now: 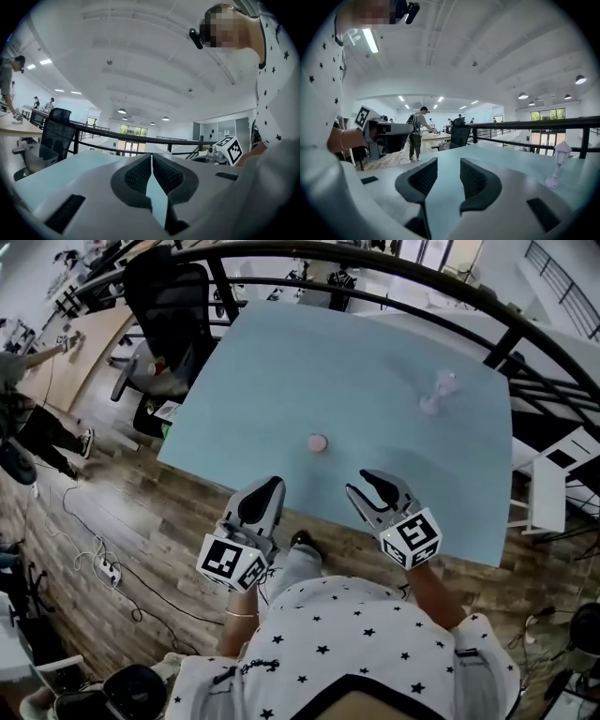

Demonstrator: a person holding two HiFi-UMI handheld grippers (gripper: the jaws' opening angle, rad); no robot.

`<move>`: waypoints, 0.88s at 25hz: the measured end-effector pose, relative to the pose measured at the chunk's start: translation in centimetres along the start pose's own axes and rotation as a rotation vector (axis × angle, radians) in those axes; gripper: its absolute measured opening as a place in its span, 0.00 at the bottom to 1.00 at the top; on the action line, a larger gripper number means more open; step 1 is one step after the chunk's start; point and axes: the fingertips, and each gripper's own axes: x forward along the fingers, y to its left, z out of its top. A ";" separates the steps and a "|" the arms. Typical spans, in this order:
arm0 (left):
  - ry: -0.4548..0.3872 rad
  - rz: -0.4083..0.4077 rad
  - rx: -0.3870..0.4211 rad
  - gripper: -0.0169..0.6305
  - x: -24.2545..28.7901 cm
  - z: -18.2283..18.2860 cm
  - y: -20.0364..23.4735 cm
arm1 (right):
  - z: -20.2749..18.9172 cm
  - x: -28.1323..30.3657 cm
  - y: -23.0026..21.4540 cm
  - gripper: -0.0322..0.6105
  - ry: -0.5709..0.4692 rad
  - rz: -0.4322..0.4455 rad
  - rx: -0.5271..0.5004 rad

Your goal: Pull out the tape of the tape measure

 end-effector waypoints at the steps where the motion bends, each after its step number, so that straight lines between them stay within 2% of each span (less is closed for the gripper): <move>1: 0.006 -0.004 -0.005 0.08 0.5 0.0 0.9 | -0.1 0.9 -0.4 0.28 0.010 -0.006 0.002; 11: 0.045 -0.031 -0.041 0.08 2.0 -0.1 7.5 | -3.9 9.1 -2.0 0.38 0.175 -0.009 0.005; 22: 0.093 -0.064 -0.073 0.08 2.5 -1.7 11.6 | -9.6 15.2 -4.4 0.41 0.356 -0.081 0.003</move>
